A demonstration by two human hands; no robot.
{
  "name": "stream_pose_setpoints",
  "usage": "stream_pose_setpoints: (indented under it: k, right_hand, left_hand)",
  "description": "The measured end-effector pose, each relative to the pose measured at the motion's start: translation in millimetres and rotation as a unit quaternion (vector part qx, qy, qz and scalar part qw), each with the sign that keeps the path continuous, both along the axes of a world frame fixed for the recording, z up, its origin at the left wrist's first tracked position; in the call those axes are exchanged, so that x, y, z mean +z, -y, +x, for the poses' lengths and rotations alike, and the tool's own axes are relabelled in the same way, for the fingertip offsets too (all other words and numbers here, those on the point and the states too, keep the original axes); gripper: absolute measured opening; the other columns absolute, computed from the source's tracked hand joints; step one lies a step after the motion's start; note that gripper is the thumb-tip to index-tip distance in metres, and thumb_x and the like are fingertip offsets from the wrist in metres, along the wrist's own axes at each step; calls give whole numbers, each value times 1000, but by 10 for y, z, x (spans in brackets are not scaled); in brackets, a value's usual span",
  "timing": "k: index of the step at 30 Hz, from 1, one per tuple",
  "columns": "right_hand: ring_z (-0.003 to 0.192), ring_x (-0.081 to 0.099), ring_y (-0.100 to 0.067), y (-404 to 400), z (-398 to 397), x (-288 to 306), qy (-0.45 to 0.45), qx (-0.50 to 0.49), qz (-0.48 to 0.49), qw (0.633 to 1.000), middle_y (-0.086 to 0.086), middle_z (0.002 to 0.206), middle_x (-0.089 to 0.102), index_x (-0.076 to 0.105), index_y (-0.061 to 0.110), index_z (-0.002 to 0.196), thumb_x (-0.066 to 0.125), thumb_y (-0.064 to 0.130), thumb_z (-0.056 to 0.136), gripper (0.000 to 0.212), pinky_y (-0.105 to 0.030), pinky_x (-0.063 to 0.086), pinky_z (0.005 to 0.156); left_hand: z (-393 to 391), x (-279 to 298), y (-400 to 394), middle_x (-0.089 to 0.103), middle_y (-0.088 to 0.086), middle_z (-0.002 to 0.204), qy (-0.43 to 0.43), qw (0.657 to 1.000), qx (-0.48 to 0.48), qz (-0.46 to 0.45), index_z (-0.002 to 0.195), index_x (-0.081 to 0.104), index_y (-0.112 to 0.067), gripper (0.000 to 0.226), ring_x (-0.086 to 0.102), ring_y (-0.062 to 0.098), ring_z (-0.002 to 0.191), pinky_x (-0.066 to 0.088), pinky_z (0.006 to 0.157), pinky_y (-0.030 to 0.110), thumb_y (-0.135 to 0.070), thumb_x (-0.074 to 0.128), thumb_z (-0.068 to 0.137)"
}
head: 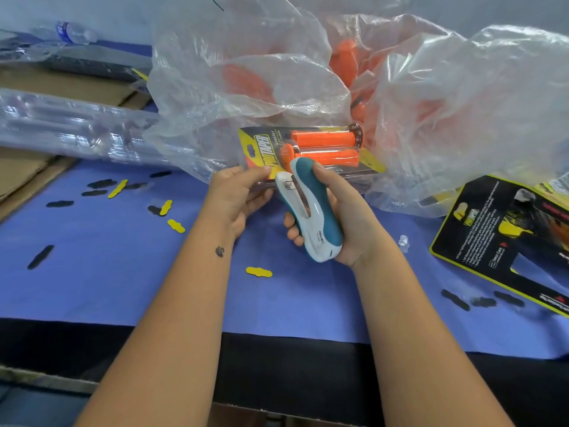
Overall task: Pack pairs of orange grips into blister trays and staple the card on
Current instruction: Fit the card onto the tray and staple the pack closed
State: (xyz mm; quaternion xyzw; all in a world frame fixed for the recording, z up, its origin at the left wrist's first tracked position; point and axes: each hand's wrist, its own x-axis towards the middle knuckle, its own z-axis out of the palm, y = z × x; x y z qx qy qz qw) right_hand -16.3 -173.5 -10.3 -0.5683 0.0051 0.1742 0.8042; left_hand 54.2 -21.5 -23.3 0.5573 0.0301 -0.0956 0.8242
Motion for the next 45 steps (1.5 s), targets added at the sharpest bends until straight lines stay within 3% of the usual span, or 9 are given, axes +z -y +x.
stream_pose_setpoints:
  k: [7, 14, 20, 24, 27, 34, 39, 42, 45]
  right_hand:
    - [56, 63, -28, -43, 4, -8, -3, 63, -95, 994, -17, 72, 65, 67, 6, 96, 55, 61, 82, 58, -30, 53, 52]
    - [58, 65, -25, -58, 18, -19, -9, 46, -131, 990, -14, 72, 66, 64, 6, 102, 54, 64, 84, 61, -28, 53, 52]
    - [56, 63, -25, -46, 43, -31, -28, -19, -79, 996, -15, 71, 65, 67, 7, 100, 55, 64, 87, 59, -29, 52, 51]
    - [57, 62, -26, -44, 50, -31, -38, -30, -49, 998, -16, 72, 64, 65, 7, 101, 52, 63, 89, 59, -29, 52, 52]
    - [57, 61, -26, -47, 56, -23, -47, -30, -20, 998, -15, 71, 63, 65, 7, 101, 51, 63, 89, 59, -28, 51, 53]
    - [56, 59, -26, -68, 64, -3, -52, -25, 13, 998, -15, 69, 61, 66, 7, 99, 53, 61, 89, 57, -27, 51, 51]
    - [55, 62, -28, -71, 51, 9, -46, -8, 5, 999, -18, 69, 62, 63, 6, 101, 50, 61, 90, 58, -27, 52, 50]
    - [54, 62, -29, -62, 34, 25, -46, 16, -5, 999, -20, 68, 62, 62, 4, 97, 48, 60, 92, 58, -28, 52, 49]
    - [55, 62, -29, -73, 32, 23, -47, 7, -3, 999, -19, 70, 62, 62, 4, 100, 48, 60, 92, 59, -28, 52, 50]
  left_hand:
    - [-15, -5, 37, 69, 9, 79, -19, 998, -3, -68, 91, 64, -5, 6, 66, 18, 71, 57, 64, 27, -3, 58, 92]
    - [-53, 84, 18, 71, 0, 66, -29, 994, -4, -105, 84, 65, -13, 14, 66, 10, 60, 53, 57, 21, -21, 59, 94]
    - [-43, 95, 13, 56, -8, 55, 31, 998, 49, 27, 70, 54, -19, 25, 45, 3, 46, 28, 41, 14, -17, 59, 94]
    - [-66, 80, 62, 44, -7, 48, 115, 971, 96, 186, 62, 43, -19, 34, 37, 9, 45, 30, 44, 19, -19, 57, 92]
    - [-74, 77, 66, 42, 3, 55, 133, 960, 94, 228, 64, 49, -13, 31, 35, 11, 46, 32, 47, 23, -22, 59, 91]
    - [-83, 144, -17, 50, -5, 45, -12, 998, -9, 55, 66, 55, -15, 25, 35, 1, 36, 25, 36, 11, -16, 68, 88]
    - [-82, 171, -14, 46, -4, 46, -91, 984, -24, -150, 71, 50, -16, 25, 37, 1, 36, 27, 35, 8, -15, 60, 93]
    - [-72, 169, -9, 45, -4, 47, -100, 977, -16, -186, 73, 48, -17, 24, 36, 1, 36, 28, 35, 8, -17, 59, 95]
    - [-70, 159, -8, 46, -5, 47, -78, 987, -22, -137, 73, 49, -17, 24, 37, 1, 37, 29, 36, 9, -18, 59, 95]
